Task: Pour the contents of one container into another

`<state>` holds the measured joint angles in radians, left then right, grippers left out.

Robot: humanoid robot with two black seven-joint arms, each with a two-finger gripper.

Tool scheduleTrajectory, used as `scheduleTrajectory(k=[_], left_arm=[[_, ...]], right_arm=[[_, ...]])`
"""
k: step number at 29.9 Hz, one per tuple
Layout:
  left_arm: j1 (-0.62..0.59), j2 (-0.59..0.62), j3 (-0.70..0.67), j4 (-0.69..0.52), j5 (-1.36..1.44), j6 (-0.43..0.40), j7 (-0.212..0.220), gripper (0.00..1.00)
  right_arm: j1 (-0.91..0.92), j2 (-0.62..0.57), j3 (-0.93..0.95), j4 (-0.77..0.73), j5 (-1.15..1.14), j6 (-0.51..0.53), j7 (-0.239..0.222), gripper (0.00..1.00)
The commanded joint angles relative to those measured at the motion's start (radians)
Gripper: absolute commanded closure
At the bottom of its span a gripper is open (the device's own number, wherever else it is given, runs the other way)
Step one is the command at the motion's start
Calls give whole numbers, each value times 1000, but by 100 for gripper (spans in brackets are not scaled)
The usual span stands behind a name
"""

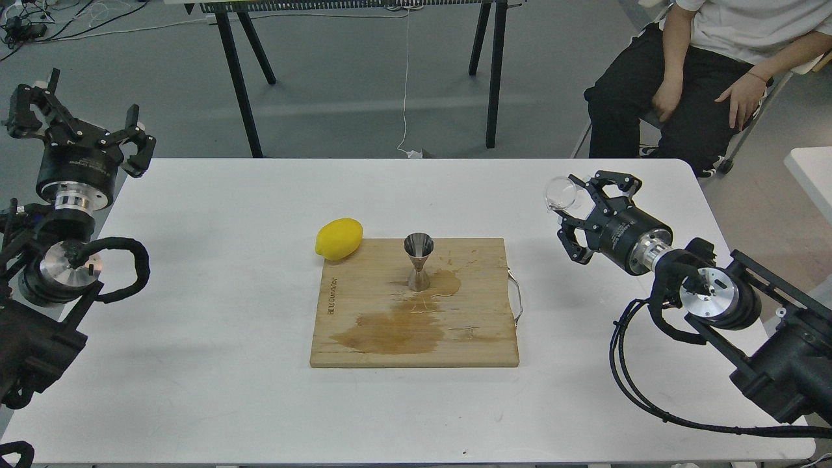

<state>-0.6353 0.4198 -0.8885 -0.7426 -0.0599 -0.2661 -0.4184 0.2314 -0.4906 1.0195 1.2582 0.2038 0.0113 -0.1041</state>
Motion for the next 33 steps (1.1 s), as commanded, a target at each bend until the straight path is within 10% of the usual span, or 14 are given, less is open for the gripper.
scheduleTrajectory(k=[1,25,33], left_arm=[[0,1,-7,0,0,-1,1,0],[3,0,-7,-9,0,2,-2,0],[6,-1,-7,-9,0,2,-2,0]], right_arm=[[-78,10,74,-54,113,22,-28,63],[-113,155,105,-350,282,75,-106,52],[-110,150,103,-350,281,78,-105,33]])
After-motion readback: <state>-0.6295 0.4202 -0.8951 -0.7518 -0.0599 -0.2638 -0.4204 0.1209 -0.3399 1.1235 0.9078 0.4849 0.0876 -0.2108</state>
